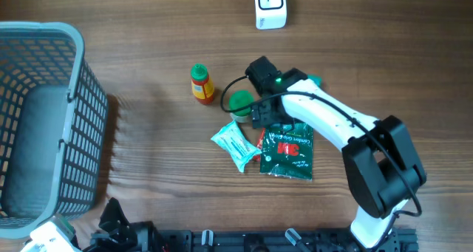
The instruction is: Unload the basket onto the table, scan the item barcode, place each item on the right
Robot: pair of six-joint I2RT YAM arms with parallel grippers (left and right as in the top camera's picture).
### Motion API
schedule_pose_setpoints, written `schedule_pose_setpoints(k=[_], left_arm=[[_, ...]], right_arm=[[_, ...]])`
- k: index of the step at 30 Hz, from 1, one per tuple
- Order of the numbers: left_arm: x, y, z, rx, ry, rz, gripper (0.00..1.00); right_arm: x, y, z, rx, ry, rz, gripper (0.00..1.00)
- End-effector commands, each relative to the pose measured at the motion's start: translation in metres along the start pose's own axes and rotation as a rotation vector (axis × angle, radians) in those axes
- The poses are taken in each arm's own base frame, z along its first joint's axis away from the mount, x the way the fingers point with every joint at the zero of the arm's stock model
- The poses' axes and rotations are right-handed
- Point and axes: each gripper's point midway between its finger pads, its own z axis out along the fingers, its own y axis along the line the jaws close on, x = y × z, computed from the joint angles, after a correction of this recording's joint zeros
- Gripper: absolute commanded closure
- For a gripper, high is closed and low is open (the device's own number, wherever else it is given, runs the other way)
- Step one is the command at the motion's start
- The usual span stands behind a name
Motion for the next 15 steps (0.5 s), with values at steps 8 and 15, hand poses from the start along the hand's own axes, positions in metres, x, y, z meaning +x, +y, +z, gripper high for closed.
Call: schedule_pose_setpoints(k=[8, 15], left_arm=[[0.000, -0.001, -0.002, 0.007, -0.010, 0.014, 0.00], [0.000, -0.001, -0.002, 0.007, -0.010, 0.014, 0.00]], right_arm=[[0.013, -0.004, 0.026, 0.073, 0.065, 0.141, 0.01], [0.015, 0.016, 0.039, -0.010, 0.125, 0.146, 0.51]])
